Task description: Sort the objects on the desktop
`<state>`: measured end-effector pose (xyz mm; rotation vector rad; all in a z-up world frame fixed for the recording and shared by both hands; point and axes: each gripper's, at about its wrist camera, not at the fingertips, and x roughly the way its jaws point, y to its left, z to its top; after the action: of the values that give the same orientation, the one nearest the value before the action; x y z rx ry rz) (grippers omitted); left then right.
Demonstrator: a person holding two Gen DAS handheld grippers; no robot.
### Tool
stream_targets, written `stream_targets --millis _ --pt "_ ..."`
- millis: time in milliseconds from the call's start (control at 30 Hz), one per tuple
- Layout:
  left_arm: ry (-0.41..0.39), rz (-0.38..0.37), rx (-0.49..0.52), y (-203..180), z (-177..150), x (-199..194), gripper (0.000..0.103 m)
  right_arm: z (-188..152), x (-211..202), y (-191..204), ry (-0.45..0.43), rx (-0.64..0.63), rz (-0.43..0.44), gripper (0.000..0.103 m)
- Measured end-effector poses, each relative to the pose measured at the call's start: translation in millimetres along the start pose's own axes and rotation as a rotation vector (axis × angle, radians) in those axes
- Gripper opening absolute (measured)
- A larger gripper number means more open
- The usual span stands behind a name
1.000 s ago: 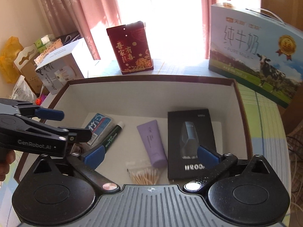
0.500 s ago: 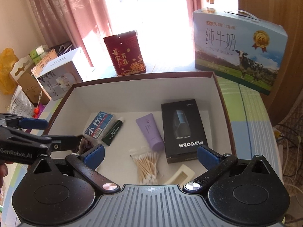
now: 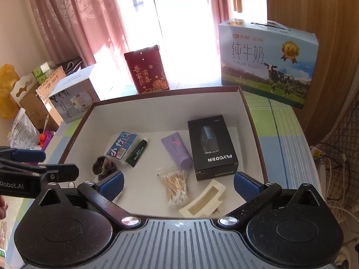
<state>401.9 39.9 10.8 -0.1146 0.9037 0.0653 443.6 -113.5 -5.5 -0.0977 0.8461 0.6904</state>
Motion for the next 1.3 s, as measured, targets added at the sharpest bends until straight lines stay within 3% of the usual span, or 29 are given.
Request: stream_targets --millis 267,667,1300 --pt "-0.015 0.022 0.016 -2.0 -26.5 -21.0 0.096 -14.7 -26.9 10.4 -0.022 0.009 0.011 0.101" --pt "0.012 0.001 0.030 4.9 -75.3 -38.7 0.096 -51.1 -50.0 30.4 0.021 -0.020 0.011 0.101" --pt "0.124 0.018 0.030 22.5 -130.7 -29.1 0.096 -111.6 -29.5 41.8 0.188 0.026 0.029 0.101"
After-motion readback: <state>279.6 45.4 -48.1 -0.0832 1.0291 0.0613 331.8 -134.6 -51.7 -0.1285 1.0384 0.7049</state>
